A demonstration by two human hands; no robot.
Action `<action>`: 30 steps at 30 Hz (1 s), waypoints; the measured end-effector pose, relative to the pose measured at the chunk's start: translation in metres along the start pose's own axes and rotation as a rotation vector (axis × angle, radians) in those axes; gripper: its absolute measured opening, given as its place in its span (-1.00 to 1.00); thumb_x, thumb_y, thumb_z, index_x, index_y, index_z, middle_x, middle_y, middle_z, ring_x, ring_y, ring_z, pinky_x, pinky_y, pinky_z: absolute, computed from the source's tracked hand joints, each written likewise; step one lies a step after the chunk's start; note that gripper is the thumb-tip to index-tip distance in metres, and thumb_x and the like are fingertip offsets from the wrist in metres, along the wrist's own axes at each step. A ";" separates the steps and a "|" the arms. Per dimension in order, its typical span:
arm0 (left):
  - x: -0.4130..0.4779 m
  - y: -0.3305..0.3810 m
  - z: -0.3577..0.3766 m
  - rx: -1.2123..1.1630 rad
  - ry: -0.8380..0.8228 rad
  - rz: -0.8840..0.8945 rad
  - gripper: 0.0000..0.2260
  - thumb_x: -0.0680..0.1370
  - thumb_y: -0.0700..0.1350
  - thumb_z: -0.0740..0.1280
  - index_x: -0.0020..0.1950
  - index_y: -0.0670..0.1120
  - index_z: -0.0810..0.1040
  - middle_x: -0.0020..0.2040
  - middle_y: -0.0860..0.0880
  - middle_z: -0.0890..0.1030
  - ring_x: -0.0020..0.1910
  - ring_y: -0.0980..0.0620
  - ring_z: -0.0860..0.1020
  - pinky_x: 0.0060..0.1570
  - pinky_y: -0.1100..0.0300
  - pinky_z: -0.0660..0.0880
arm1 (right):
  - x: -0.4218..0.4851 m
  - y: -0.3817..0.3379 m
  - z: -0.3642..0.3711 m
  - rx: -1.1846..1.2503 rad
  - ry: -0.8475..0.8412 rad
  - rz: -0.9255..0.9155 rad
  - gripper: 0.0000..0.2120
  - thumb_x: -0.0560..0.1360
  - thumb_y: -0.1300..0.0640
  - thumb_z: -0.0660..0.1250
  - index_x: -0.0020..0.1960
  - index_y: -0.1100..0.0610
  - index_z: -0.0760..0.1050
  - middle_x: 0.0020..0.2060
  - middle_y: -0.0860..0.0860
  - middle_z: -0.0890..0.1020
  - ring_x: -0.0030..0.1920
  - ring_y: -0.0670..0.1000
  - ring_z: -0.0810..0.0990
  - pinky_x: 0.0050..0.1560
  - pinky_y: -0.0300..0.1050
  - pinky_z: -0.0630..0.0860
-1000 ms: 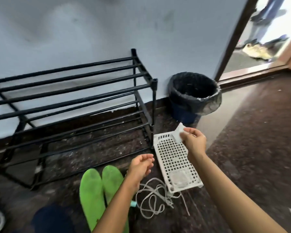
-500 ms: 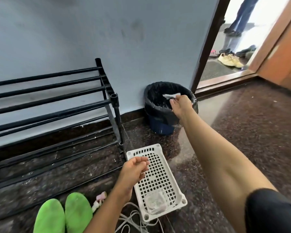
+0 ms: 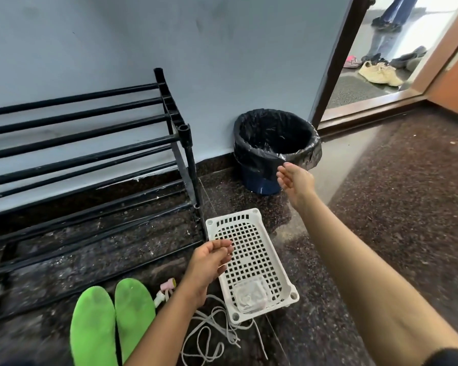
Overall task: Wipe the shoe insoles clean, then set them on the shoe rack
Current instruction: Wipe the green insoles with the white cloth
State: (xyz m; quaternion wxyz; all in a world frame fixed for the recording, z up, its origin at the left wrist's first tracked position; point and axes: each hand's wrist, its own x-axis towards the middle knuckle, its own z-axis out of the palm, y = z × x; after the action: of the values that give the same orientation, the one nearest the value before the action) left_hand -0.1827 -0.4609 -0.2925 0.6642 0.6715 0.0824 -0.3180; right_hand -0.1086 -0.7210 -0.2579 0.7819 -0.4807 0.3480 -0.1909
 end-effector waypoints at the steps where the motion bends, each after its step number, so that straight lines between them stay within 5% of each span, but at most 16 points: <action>1: -0.001 -0.001 -0.001 0.000 0.005 -0.001 -0.84 0.63 -0.23 0.24 0.08 -0.06 0.59 0.03 0.00 0.67 -0.02 0.09 0.58 0.06 0.16 0.49 | -0.011 0.010 0.000 -0.086 -0.032 -0.041 -0.80 0.46 0.30 0.32 0.07 0.28 0.55 -0.23 0.10 0.63 -0.32 -0.05 0.55 -0.30 -0.28 0.51; 3: -0.002 -0.006 -0.003 0.002 0.012 -0.011 -0.84 0.63 -0.23 0.24 0.07 -0.05 0.60 0.02 0.00 0.68 -0.03 0.09 0.58 0.06 0.16 0.49 | -0.032 0.040 -0.006 -0.310 -0.091 -0.129 -0.83 0.43 0.31 0.33 0.02 0.28 0.58 -0.31 0.08 0.60 -0.37 -0.06 0.51 -0.37 -0.27 0.47; 7: -0.006 -0.024 -0.009 -0.001 0.035 -0.049 -0.84 0.62 -0.23 0.24 0.05 -0.06 0.60 0.02 -0.02 0.68 -0.04 0.09 0.59 0.05 0.15 0.51 | -0.076 0.102 -0.032 -0.836 -0.208 -0.238 -0.96 0.46 0.15 0.38 -0.14 0.10 0.60 -0.26 0.00 0.66 -0.23 -0.01 0.61 -0.17 -0.16 0.59; 12: -0.011 -0.048 -0.014 0.013 0.056 -0.094 -0.84 0.62 -0.23 0.25 0.03 -0.06 0.62 0.00 -0.01 0.69 -0.04 0.09 0.59 -0.03 0.20 0.51 | -0.111 0.156 -0.068 -1.261 -0.342 -0.314 -0.95 0.40 0.21 0.43 -0.16 0.09 0.63 -0.16 0.01 0.65 -0.18 -0.03 0.56 -0.05 -0.17 0.48; 17: -0.016 -0.067 -0.009 0.002 0.049 -0.153 -0.84 0.62 -0.25 0.23 0.03 -0.08 0.60 -0.04 -0.01 0.67 -0.12 0.11 0.57 -0.09 0.26 0.50 | -0.131 0.187 -0.087 -1.665 -0.140 -0.406 -0.78 0.41 0.02 0.43 -0.04 0.15 0.63 -0.03 0.06 0.57 0.04 0.12 0.41 0.07 -0.04 0.39; 25: -0.021 -0.085 0.000 -0.001 0.039 -0.203 -0.84 0.62 -0.25 0.23 0.06 -0.11 0.59 -0.04 -0.02 0.66 -0.15 0.13 0.55 -0.14 0.28 0.49 | -0.145 0.209 -0.083 -1.628 0.070 -0.377 -0.82 0.20 0.19 0.50 -0.37 0.22 0.52 -0.28 0.12 0.51 -0.21 0.15 0.40 -0.19 0.09 0.46; 30: -0.020 -0.088 -0.004 -0.005 0.049 -0.210 -0.84 0.62 -0.25 0.23 0.04 -0.10 0.60 -0.04 -0.01 0.67 -0.17 0.14 0.56 -0.14 0.29 0.50 | -0.140 0.214 -0.085 -1.408 0.092 -0.308 -0.91 0.36 0.20 0.42 -0.24 0.23 0.59 -0.13 0.10 0.53 -0.04 0.13 0.40 0.00 0.01 0.43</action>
State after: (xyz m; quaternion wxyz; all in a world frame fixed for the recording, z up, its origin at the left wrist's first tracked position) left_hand -0.2438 -0.4416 -0.3564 0.6265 0.6652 0.1694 -0.3692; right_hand -0.2739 -0.5850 -0.4217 0.2355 -0.9056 0.3492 -0.0493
